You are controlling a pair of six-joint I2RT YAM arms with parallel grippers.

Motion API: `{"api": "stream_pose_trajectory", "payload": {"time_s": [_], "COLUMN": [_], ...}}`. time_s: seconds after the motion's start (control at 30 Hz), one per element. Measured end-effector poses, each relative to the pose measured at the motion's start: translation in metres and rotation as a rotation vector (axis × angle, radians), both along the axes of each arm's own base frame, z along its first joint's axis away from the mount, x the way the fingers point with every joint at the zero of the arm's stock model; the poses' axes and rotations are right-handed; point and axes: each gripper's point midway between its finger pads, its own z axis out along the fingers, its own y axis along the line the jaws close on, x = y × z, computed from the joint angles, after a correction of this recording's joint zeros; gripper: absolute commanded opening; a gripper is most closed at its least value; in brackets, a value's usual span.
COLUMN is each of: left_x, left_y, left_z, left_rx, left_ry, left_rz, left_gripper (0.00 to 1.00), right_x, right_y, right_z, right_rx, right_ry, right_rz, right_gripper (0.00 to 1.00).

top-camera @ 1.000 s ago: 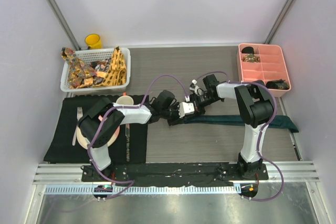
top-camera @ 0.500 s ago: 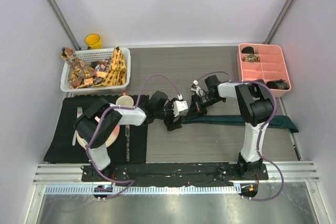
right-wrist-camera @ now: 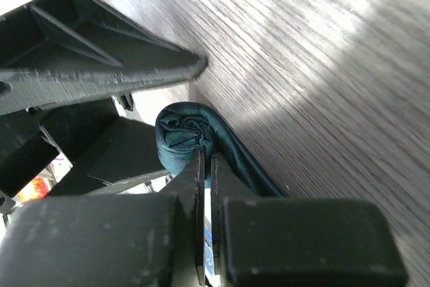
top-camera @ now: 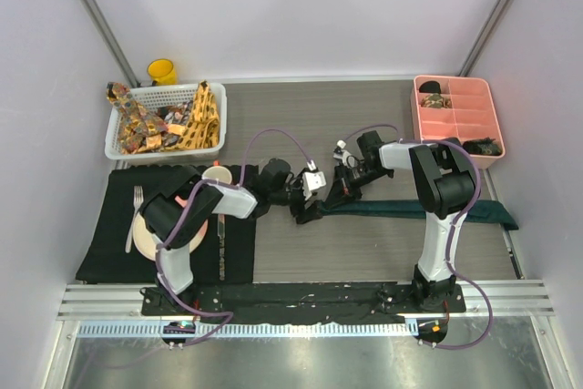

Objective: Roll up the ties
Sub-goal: Roll the tie at the center of the board.

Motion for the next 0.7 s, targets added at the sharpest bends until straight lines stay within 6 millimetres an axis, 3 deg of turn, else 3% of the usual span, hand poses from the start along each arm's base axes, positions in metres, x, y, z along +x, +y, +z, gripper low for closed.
{"api": "stream_pose_trajectory", "payload": {"time_s": [0.17, 0.27, 0.33, 0.37, 0.5, 0.7], "left_x": [-0.003, -0.006, -0.006, -0.005, -0.005, -0.004], "left_y": [-0.007, -0.008, -0.006, -0.004, 0.008, 0.013], "left_z": [0.0, -0.001, -0.001, -0.001, 0.0, 0.0], "left_rx": [-0.023, -0.015, -0.004, 0.009, 0.076, 0.148], "left_ry": [0.006, 0.0, -0.014, -0.023, -0.044, -0.049], "left_rz": [-0.035, -0.053, -0.059, -0.055, -0.038, -0.031], "left_gripper": [0.35, 0.29, 0.26, 0.25, 0.24, 0.26], "right_x": [0.002, 0.003, 0.004, 0.004, 0.009, 0.008], "right_y": [-0.001, -0.001, -0.001, 0.001, 0.008, 0.005], "right_z": [-0.001, 0.0, 0.001, 0.001, 0.004, 0.018], "right_rx": [-0.006, -0.006, -0.005, -0.005, -0.012, -0.012], "right_ry": [-0.001, 0.0, 0.003, 0.004, -0.008, -0.059], "right_rz": [-0.007, -0.014, -0.015, -0.011, 0.01, 0.026], "right_gripper": [0.01, 0.02, 0.08, 0.18, 0.39, 0.44]}}
